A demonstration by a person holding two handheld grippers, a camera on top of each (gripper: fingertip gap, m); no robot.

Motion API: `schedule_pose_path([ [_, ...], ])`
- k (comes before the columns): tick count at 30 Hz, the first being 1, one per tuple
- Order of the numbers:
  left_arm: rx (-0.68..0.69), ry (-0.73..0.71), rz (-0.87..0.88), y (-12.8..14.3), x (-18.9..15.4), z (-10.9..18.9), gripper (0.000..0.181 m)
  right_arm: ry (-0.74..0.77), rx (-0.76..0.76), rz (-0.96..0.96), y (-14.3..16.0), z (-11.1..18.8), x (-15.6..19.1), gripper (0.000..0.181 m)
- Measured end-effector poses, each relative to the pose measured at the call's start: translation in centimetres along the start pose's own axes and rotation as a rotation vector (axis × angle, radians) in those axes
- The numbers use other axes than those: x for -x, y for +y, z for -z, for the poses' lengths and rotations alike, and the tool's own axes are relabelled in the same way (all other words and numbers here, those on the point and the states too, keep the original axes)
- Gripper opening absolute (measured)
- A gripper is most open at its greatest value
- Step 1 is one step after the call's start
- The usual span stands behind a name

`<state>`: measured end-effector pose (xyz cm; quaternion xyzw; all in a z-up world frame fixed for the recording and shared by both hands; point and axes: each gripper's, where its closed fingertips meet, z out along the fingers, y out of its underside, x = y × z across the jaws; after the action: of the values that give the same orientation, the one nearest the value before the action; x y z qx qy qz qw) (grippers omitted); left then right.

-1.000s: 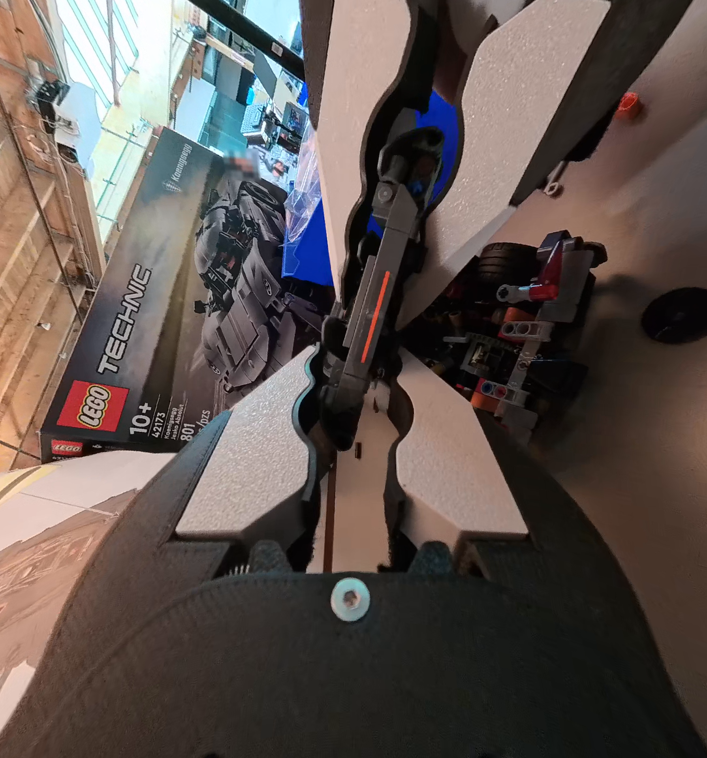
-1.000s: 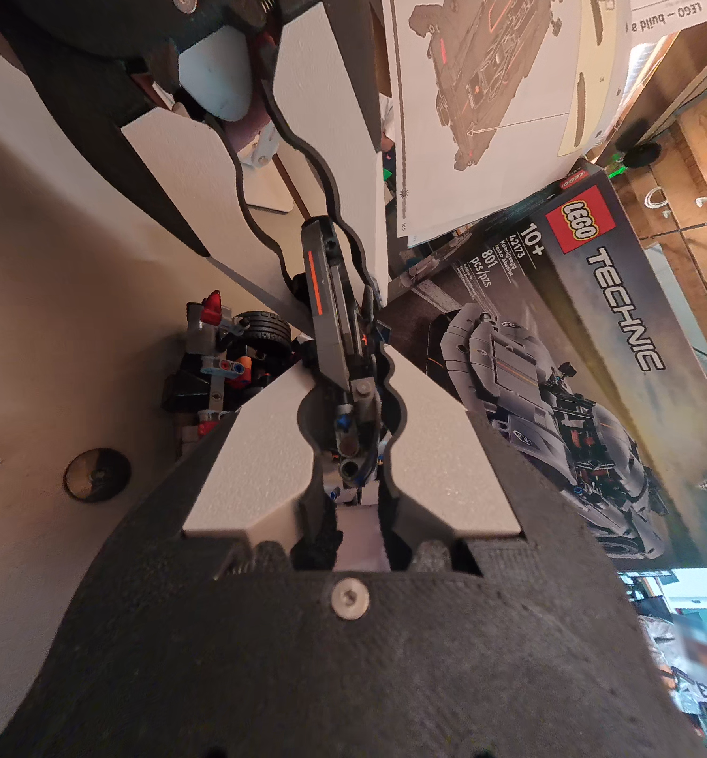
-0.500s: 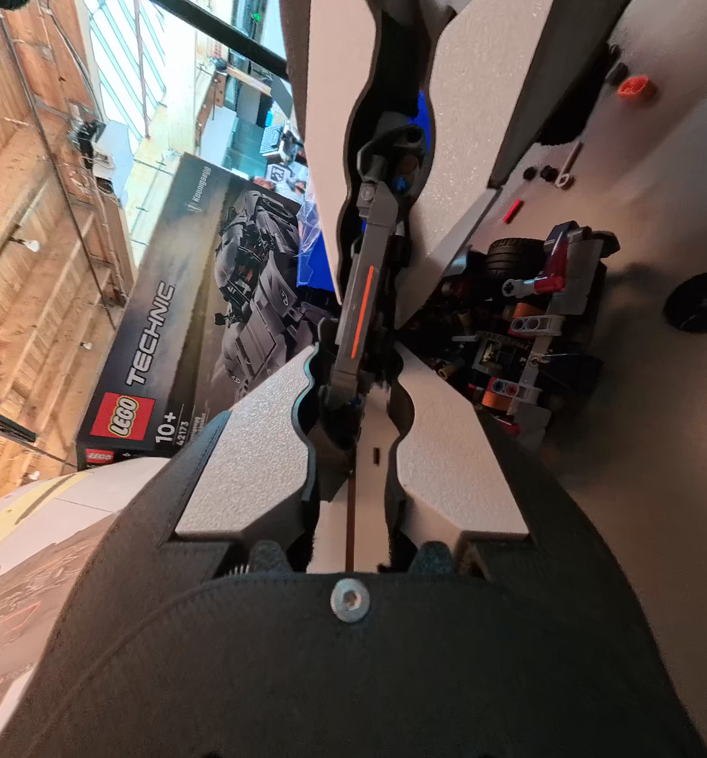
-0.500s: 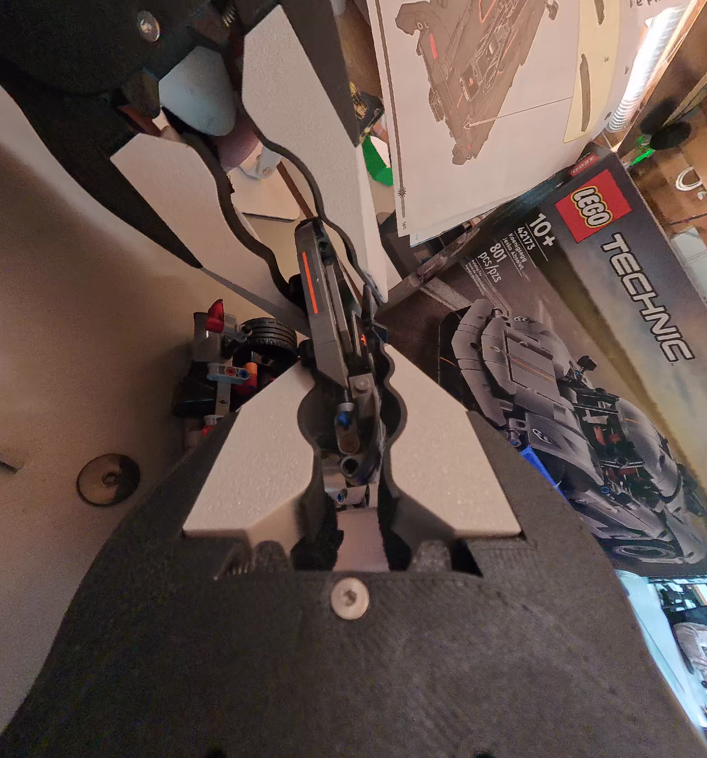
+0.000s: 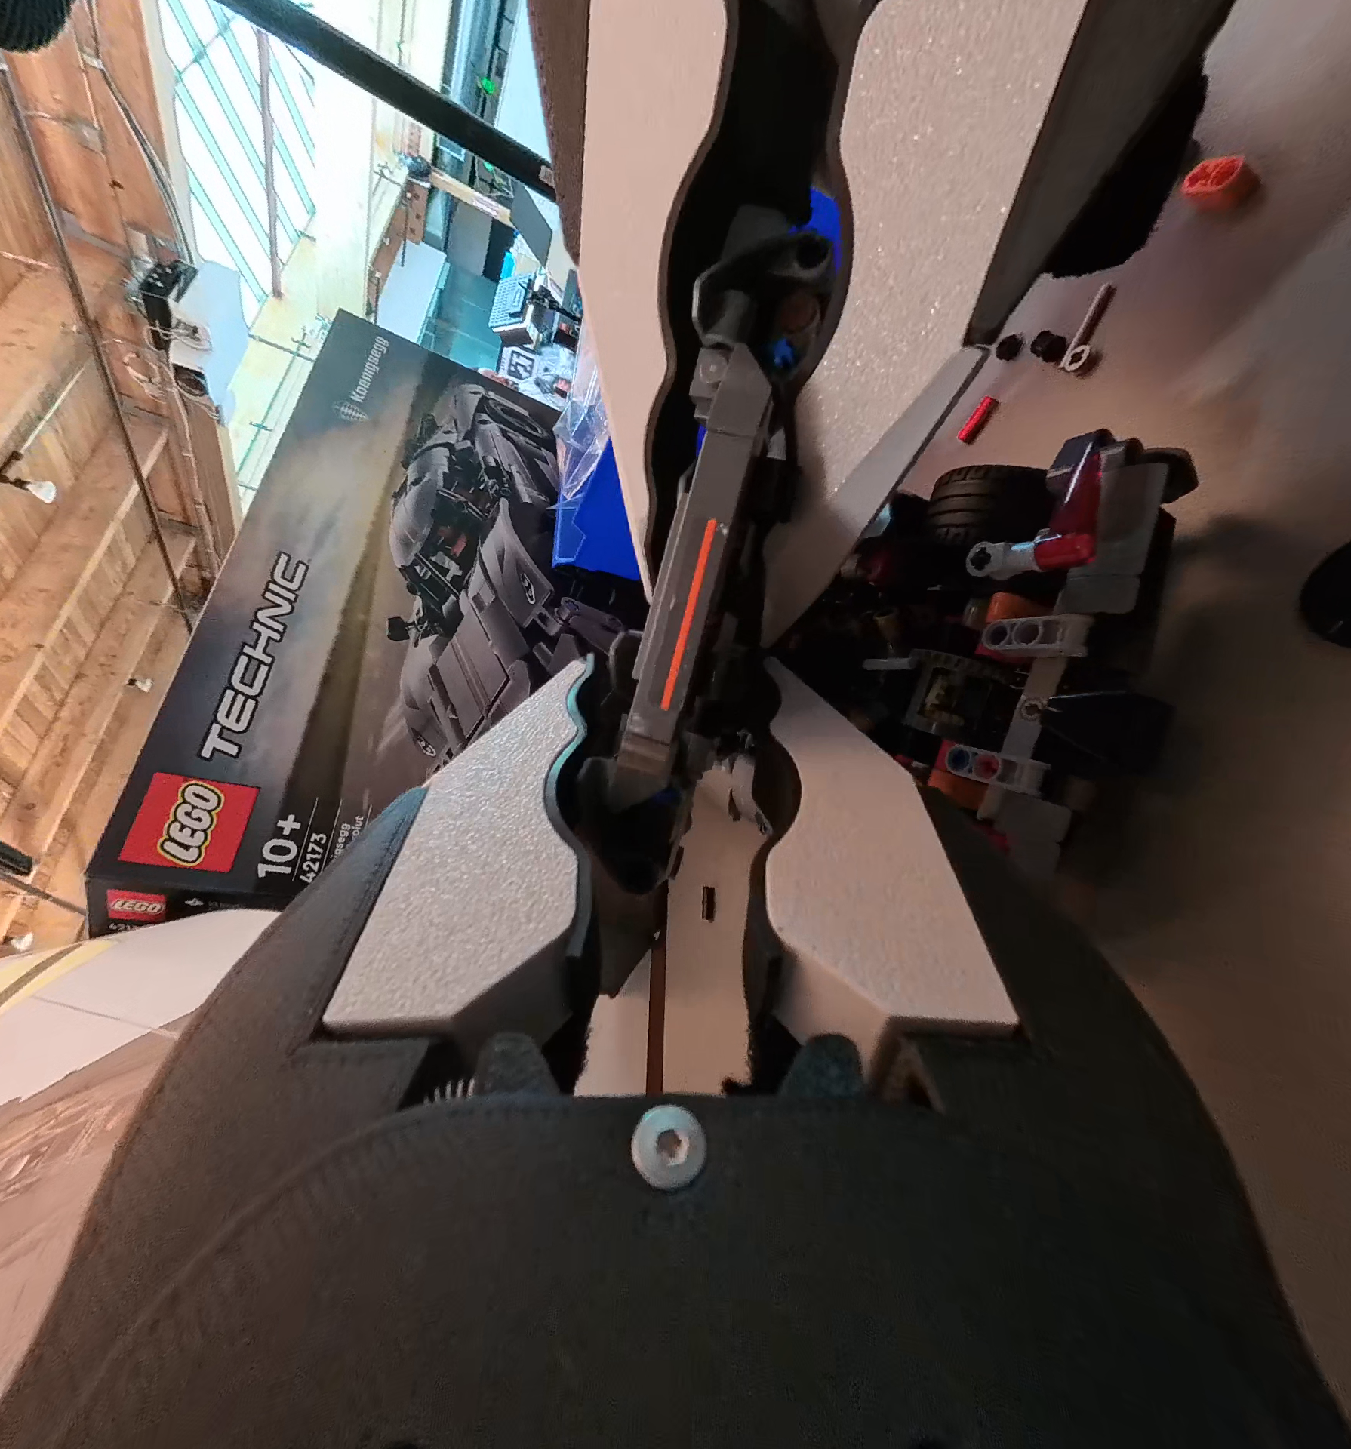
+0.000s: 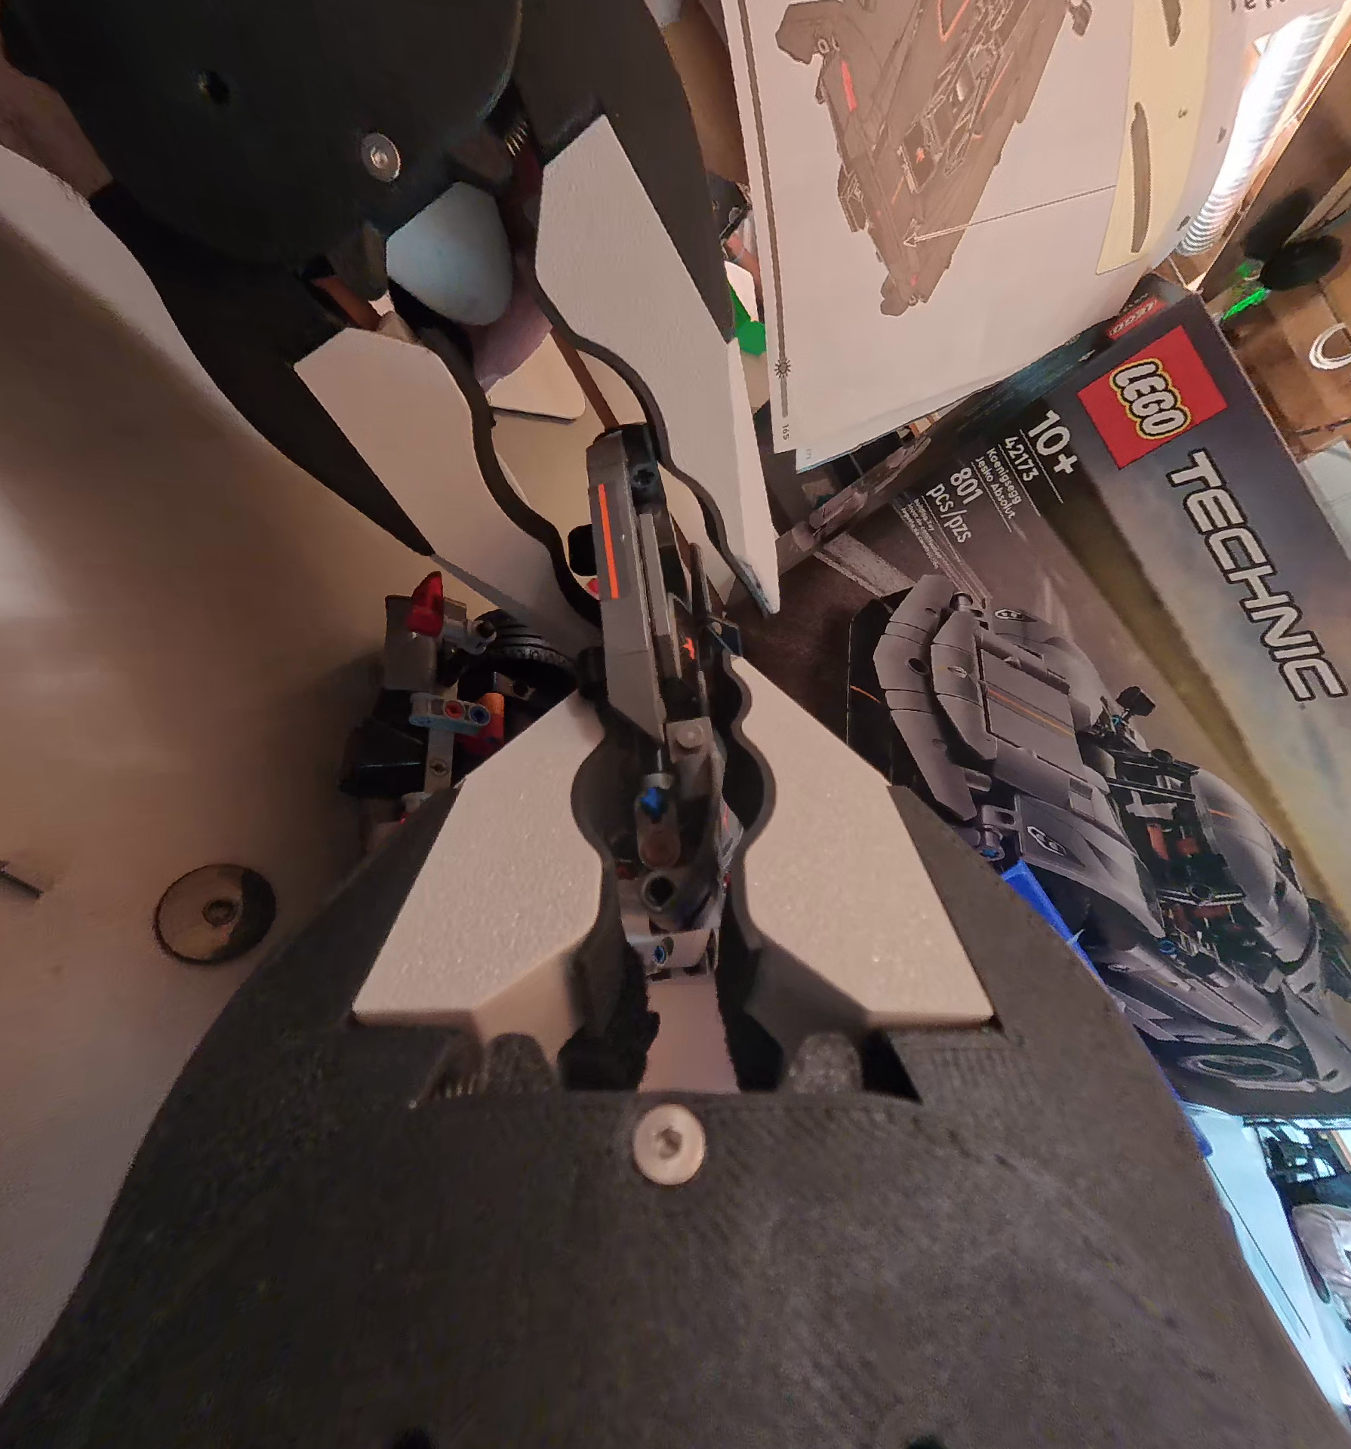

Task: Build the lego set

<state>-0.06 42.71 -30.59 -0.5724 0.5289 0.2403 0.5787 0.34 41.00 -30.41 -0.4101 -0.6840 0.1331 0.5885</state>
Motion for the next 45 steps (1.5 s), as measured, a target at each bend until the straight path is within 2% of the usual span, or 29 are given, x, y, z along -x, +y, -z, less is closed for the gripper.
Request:
schedule_pose_path([
  [10, -0.018, 0.011, -0.015, 0.0, -0.3, -0.5, 0.028, 0.001, 0.001, 0.009, 0.2, 0.0, -0.1, 0.019],
  [17, -0.011, -0.019, -0.051, 0.0, -0.3, -0.4, 0.027, 0.009, 0.035, 0.004, 1.1, -0.2, -0.8, 0.041],
  [19, -0.011, -0.020, -0.051, 0.0, -0.3, -0.4, 0.027, -0.017, 0.048, -0.004, 1.5, -0.3, -0.5, 0.030],
  [28, -0.007, -0.025, -0.045, 0.0, -0.2, -0.5, 0.028, -0.014, 0.051, 0.020, 1.5, -0.3, -0.5, 0.022],
  [45, -0.029, 0.035, 0.005, -0.3, -0.4, -0.1, 0.027, -0.021, 0.036, -0.013, 1.1, -0.1, -0.3, 0.022],
])
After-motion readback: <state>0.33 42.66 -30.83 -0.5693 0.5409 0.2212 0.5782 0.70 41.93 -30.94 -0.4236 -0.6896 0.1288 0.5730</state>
